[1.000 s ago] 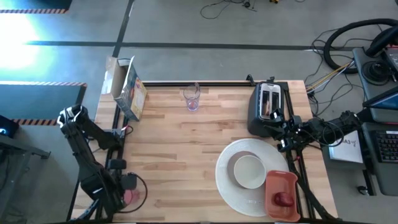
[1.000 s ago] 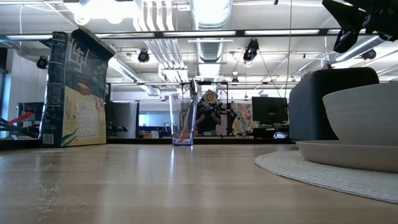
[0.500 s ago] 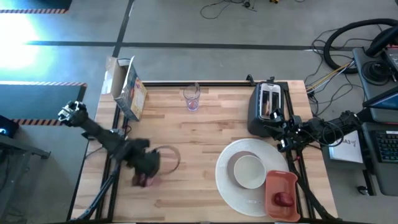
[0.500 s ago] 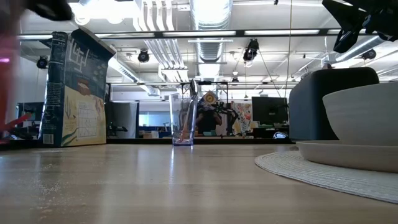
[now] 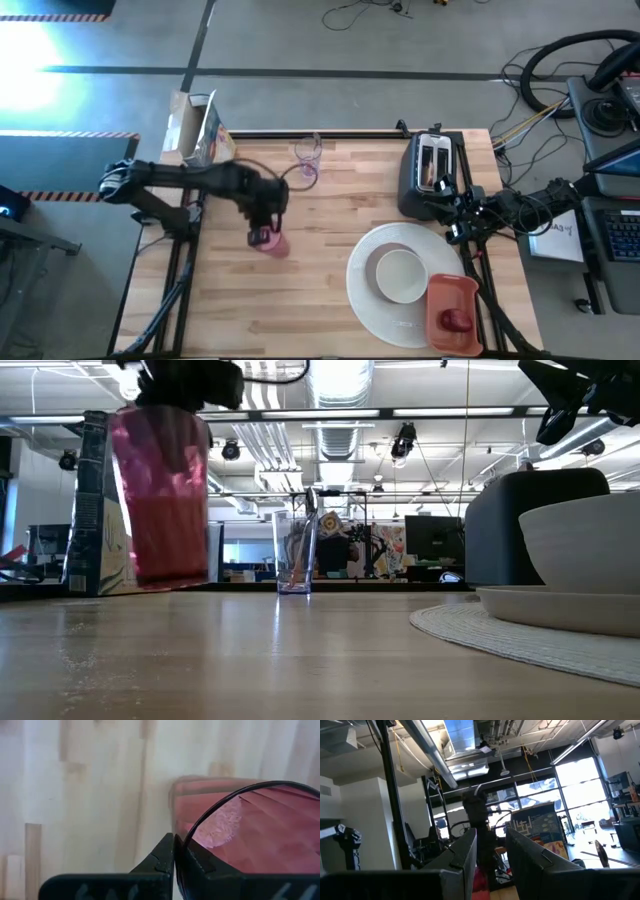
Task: Arrange a breakfast setting
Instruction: Move the red cup of grain rice to the top of the table
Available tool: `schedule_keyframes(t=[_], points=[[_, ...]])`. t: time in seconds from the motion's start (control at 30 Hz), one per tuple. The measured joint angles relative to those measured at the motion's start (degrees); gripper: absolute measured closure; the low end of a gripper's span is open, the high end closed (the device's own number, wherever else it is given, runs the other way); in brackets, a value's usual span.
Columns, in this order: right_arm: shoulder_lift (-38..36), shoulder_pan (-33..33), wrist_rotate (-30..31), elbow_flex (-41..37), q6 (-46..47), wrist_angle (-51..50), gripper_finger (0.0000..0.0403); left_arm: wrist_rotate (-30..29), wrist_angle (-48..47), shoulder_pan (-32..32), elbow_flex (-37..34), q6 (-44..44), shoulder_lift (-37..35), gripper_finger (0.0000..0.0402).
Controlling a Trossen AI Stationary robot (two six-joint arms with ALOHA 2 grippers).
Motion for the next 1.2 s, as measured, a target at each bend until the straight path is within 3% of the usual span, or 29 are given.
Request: schedule_keyframes(t=[0.47, 0.7, 0.93, 1.2], points=[[0.0, 0.0, 0.0, 0.0, 0.0, 0.0, 0.0307, 1.1, -1.4, 18.1, 6.4, 0.1, 7.0, 0.0401], [0.0, 0.0, 0.0, 0.0, 0.0, 0.0, 0.0307, -2.2, -6.1, 26.9, 16.5, 2.9, 16.5, 0.0402], [0.0, 0.0, 0.0, 0.0, 0.0, 0.0, 0.0307, -7.8, -12.3, 31.1, 28.8, 7.9, 25.1, 0.0402], [0.0, 0.0, 0.0, 0.0, 0.0, 0.0, 0.0307, -6.3, -15.5, 35.7, 35.2, 9.3, 29.8, 0.0401]])
